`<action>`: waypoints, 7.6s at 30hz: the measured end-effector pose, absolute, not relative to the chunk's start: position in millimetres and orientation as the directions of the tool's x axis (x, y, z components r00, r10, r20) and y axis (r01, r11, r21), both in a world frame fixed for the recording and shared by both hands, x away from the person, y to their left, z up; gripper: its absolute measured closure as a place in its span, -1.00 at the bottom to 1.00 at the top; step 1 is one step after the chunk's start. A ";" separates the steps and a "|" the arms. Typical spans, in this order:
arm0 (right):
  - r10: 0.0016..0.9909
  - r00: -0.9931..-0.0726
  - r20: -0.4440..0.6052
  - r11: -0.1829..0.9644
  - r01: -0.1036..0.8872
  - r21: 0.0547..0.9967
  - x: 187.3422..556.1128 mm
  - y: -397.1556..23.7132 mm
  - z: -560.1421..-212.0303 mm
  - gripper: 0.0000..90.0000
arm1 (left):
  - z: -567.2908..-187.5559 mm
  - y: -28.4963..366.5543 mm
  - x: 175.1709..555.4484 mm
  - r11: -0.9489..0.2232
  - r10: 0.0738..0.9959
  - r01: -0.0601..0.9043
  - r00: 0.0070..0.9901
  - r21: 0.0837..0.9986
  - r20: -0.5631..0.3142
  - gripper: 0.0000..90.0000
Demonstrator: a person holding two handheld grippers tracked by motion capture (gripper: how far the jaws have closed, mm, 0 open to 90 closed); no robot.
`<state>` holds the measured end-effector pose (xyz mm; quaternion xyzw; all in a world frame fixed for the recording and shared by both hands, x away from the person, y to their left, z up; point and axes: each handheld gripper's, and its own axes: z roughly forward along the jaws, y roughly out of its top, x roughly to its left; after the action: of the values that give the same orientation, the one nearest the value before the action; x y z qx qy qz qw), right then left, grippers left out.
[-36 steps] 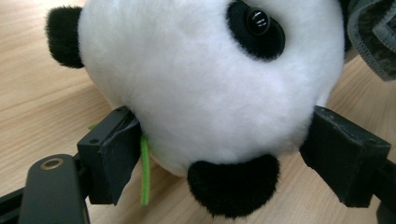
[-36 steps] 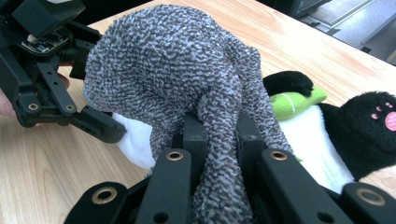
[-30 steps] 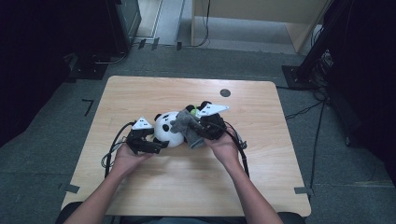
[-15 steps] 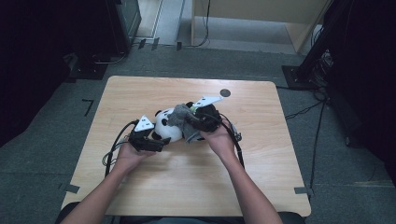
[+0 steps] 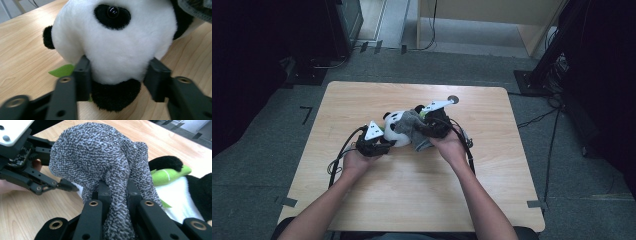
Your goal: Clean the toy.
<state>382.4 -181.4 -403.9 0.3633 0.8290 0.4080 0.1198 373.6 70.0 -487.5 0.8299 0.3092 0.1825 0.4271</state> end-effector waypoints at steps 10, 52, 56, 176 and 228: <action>0.719 -0.692 0.064 0.381 0.470 0.796 383.4 -187.3 -382.3 0.78 | -448.3 74.7 366.9 -0.369 0.655 0.547 0.727 0.751 -0.208 0.39; 0.747 -0.665 -0.009 0.400 0.439 0.805 353.0 -177.5 -404.9 0.79 | -444.4 82.0 359.2 -0.283 0.691 0.661 0.643 0.695 -0.330 0.39; 0.792 -0.610 0.020 0.349 0.480 0.805 360.0 -205.0 -401.3 0.79 | -444.9 81.3 359.3 -0.284 0.685 0.651 0.651 0.704 -0.326 0.39; 0.855 -0.519 -0.011 0.271 0.428 0.862 345.1 -260.1 -379.2 0.79 | -440.3 85.2 355.7 -0.244 0.681 0.660 0.638 0.710 -0.360 0.36; 0.753 -0.653 0.080 0.334 0.485 0.808 383.0 -193.5 -393.9 0.78 | -475.9 104.9 370.0 -0.273 0.589 0.424 0.784 0.863 -0.198 -0.64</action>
<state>383.0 -193.5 -393.9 0.3863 0.8017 0.4284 0.1565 370.0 104.9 -475.9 0.7939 0.3189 0.0807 0.5114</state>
